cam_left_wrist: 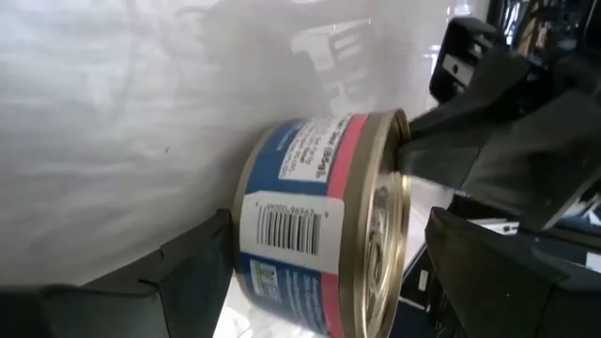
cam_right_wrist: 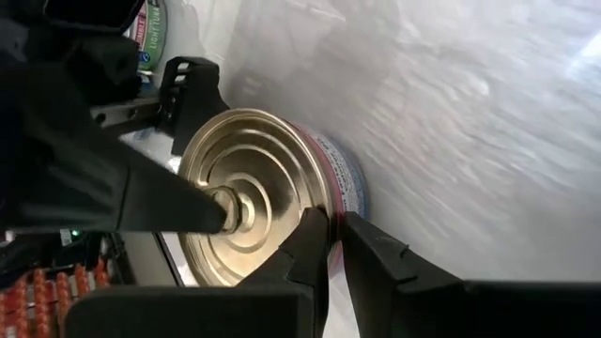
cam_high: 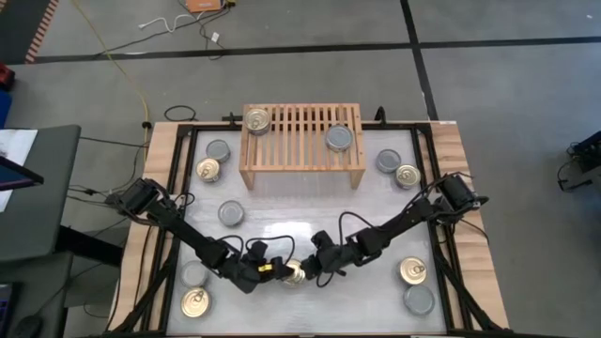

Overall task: Stack canned seafood by type on shelf
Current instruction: Stack the blue-pink tuna can on top of the other blue-pink tuna can on the shelf

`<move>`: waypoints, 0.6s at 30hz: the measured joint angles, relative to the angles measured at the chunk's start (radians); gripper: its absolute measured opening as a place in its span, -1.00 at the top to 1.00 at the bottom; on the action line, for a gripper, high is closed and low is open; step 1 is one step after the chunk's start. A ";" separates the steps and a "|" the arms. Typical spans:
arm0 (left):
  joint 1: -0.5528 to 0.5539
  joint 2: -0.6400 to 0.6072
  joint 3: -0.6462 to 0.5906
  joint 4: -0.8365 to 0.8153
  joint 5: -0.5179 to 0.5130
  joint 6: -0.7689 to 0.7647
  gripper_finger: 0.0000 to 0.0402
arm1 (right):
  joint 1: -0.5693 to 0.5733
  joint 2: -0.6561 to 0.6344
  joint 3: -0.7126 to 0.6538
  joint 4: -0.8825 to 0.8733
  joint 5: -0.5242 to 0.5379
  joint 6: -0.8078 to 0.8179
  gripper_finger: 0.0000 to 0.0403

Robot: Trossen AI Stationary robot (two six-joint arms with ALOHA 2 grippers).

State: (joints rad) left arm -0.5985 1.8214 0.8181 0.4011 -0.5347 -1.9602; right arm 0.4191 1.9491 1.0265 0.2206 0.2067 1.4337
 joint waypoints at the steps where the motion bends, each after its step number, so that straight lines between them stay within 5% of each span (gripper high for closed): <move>1: 0.003 0.000 0.000 0.000 -0.003 0.000 -0.64 | 0.000 0.000 0.000 0.005 0.002 -0.002 0.69; 18: 0.028 -0.003 0.003 0.021 0.038 -0.001 -0.55 | -0.002 0.003 -0.001 0.015 0.002 -0.011 0.69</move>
State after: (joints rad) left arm -0.5706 1.8183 0.8207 0.4221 -0.4963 -1.9608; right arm 0.4168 1.9522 1.0260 0.2357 0.2085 1.4232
